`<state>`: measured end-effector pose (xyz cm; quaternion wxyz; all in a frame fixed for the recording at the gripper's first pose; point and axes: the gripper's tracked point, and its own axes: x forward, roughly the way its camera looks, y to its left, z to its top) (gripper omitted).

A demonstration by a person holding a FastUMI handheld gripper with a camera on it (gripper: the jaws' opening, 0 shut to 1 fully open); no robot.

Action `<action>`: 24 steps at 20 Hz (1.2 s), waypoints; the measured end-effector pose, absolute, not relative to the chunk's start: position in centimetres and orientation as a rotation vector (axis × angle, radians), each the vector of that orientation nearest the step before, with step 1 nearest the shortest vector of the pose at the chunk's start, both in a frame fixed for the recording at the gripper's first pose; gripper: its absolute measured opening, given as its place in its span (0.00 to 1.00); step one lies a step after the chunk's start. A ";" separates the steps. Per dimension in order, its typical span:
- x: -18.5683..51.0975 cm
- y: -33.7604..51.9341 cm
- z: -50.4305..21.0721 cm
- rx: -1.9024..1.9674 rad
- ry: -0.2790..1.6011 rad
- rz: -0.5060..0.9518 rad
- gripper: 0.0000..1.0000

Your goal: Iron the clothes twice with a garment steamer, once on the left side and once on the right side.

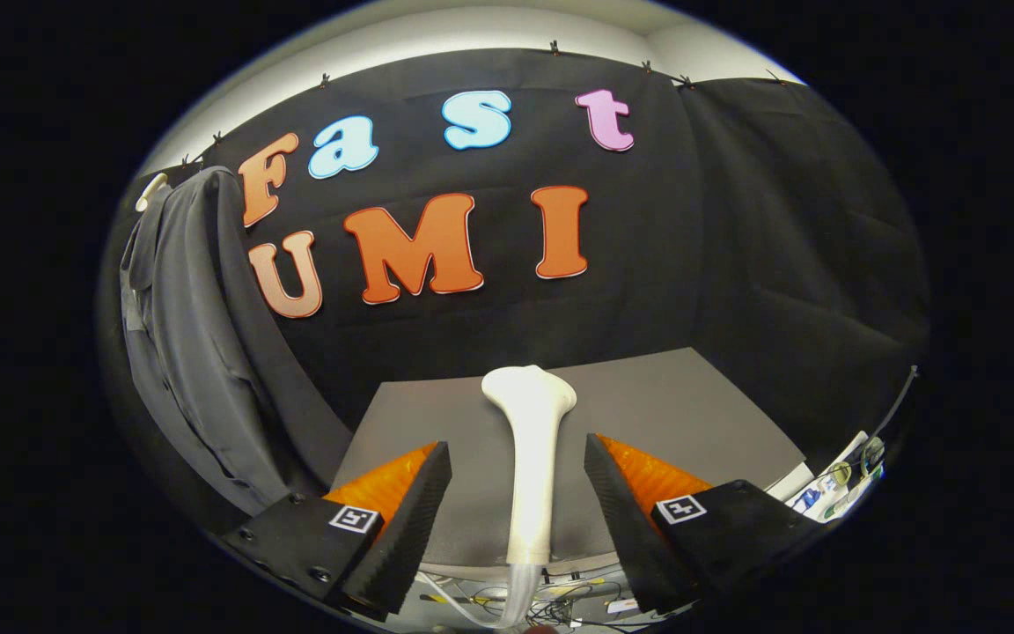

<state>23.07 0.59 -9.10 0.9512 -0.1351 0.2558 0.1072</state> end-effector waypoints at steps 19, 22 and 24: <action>31.7 -1.9 -20.0 -0.264 0.786 0.216 0.83; 32.3 -1.9 -20.6 -0.278 0.792 0.226 0.63; 32.1 -1.5 -20.4 -0.276 0.801 0.236 0.59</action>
